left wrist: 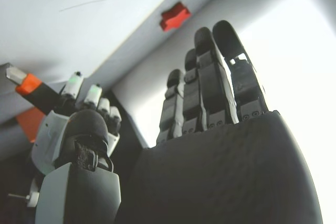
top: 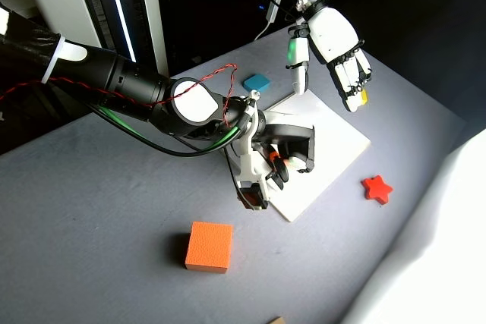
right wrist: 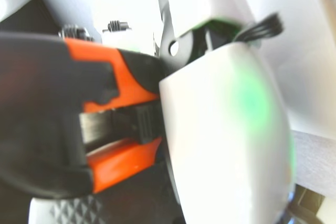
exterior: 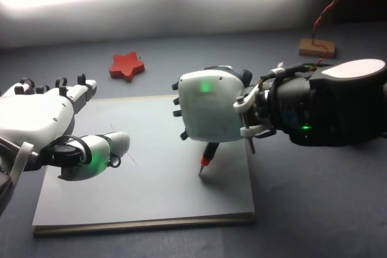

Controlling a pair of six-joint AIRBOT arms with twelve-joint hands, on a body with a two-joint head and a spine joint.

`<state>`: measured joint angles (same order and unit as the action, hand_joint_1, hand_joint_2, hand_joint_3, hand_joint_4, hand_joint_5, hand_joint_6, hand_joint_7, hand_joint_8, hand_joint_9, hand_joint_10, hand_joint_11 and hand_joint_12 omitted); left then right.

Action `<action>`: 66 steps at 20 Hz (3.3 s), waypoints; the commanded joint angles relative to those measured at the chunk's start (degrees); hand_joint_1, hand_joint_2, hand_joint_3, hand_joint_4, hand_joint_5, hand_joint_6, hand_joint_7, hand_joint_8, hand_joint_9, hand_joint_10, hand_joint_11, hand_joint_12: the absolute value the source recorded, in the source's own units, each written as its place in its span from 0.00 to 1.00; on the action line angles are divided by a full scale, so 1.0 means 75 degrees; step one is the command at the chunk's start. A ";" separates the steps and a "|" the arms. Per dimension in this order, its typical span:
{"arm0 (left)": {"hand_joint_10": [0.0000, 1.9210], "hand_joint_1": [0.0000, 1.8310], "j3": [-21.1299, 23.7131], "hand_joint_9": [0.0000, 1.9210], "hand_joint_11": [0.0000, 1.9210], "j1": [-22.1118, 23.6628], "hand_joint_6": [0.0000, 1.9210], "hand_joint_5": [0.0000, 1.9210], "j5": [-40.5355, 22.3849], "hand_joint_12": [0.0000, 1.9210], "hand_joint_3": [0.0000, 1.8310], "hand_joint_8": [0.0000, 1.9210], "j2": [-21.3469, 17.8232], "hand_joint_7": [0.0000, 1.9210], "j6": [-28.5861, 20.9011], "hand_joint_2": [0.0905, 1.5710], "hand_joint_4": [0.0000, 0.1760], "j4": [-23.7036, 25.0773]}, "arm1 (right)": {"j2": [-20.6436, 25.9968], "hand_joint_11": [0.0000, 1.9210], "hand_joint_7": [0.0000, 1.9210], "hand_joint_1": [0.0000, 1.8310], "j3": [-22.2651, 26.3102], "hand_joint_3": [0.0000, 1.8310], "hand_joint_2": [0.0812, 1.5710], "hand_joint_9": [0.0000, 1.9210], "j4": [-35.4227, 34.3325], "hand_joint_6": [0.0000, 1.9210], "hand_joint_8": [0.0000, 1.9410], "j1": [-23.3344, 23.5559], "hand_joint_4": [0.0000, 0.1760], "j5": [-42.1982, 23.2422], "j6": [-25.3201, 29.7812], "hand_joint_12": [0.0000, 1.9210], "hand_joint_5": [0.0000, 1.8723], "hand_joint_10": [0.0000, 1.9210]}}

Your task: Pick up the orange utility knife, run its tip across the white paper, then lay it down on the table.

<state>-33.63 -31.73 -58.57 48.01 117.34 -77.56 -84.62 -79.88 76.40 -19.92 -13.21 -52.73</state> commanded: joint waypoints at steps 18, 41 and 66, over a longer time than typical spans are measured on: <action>0.00 0.02 -0.0009 0.17 0.00 -0.0021 0.00 0.03 -0.0509 0.62 0.00 0.00 -0.0015 0.10 -0.0002 0.79 0.40 0.0536 | 0.0329 0.86 0.76 0.81 -0.0245 0.00 0.79 0.82 0.0079 1.00 1.00 0.0067 1.00 -0.0676 0.0131 1.00 0.67 1.00; 0.00 0.02 0.0021 0.17 0.00 -0.0065 0.00 0.03 -0.0508 0.61 0.00 0.00 -0.0017 0.09 -0.0003 0.79 0.40 0.0538 | 0.3012 0.85 0.77 0.81 0.2310 0.00 0.79 0.82 -0.4925 1.00 1.00 -0.1113 1.00 -0.0293 0.0313 1.00 0.68 1.00; 0.00 0.03 0.0023 0.17 0.00 -0.0109 0.00 0.03 -0.0508 0.60 0.00 0.00 -0.0016 0.10 -0.0034 0.79 0.41 0.0538 | 0.3114 0.00 0.13 0.33 0.1830 0.00 0.59 0.11 -0.5805 0.00 0.00 -0.1661 0.00 -0.0927 -0.0336 0.53 0.07 0.09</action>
<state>-33.39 -32.80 -58.61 48.03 117.12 -77.49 -61.28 -66.35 33.43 -32.86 -16.05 -55.42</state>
